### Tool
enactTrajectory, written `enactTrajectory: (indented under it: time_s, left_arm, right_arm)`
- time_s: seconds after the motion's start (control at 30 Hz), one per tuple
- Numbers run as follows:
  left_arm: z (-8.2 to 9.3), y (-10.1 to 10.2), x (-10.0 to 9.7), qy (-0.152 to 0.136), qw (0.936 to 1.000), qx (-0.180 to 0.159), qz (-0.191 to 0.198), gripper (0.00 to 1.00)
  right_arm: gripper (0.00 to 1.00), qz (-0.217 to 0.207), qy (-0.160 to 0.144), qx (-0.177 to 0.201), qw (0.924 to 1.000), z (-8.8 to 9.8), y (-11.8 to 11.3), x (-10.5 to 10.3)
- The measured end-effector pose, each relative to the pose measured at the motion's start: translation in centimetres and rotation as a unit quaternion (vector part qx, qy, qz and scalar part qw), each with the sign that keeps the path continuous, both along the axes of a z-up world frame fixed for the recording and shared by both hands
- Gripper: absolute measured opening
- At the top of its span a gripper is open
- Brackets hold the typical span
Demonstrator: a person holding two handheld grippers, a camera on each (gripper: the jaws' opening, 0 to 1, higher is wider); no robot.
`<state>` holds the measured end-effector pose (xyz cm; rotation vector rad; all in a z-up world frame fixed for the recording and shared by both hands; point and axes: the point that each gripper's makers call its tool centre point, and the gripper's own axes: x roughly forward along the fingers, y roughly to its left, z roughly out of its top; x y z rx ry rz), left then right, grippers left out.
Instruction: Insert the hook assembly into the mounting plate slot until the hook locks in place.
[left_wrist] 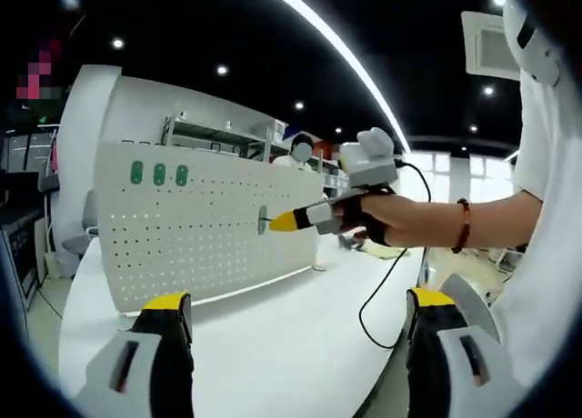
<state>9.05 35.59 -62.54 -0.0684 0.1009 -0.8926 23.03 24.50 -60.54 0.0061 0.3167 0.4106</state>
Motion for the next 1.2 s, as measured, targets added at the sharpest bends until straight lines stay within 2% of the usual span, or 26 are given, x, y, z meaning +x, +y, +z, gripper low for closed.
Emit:
enactTrajectory:
  time_s: [0.27,0.37,0.43,0.9,1.1,1.2]
  left_arm:
    - [-0.2,0.7,0.0,-0.004,1.0,-0.001,0.003,1.0]
    - [-0.5,0.9,0.2,0.014,0.9999,-0.008,0.003,1.0]
    - [0.0,0.8,0.1,0.0,0.9999,-0.01,0.0,1.0]
    - [-0.2,1.3,0.2,0.003,0.9998,-0.019,0.001,1.0]
    - [-0.4,1.7,0.0,0.007,0.9998,-0.017,0.001,1.0]
    - [-0.4,2.1,0.0,0.014,0.9996,-0.026,0.0,1.0]
  right_arm:
    - [0.0,-0.022,-0.003,-0.002,0.9998,0.3,0.0,1.4]
    - [0.0,-0.03,-0.002,-0.005,0.9995,0.3,0.0,1.9]
    - [0.0,-0.035,-0.007,-0.005,0.9993,0.7,0.0,2.4]
    - [0.0,-0.068,-0.025,-0.001,0.9974,3.1,-0.1,6.1]
    - [0.0,-0.081,-0.023,0.003,0.9964,3.2,0.2,7.2]
    - [0.0,-0.09,-0.021,0.009,0.9957,3.3,0.3,7.7]
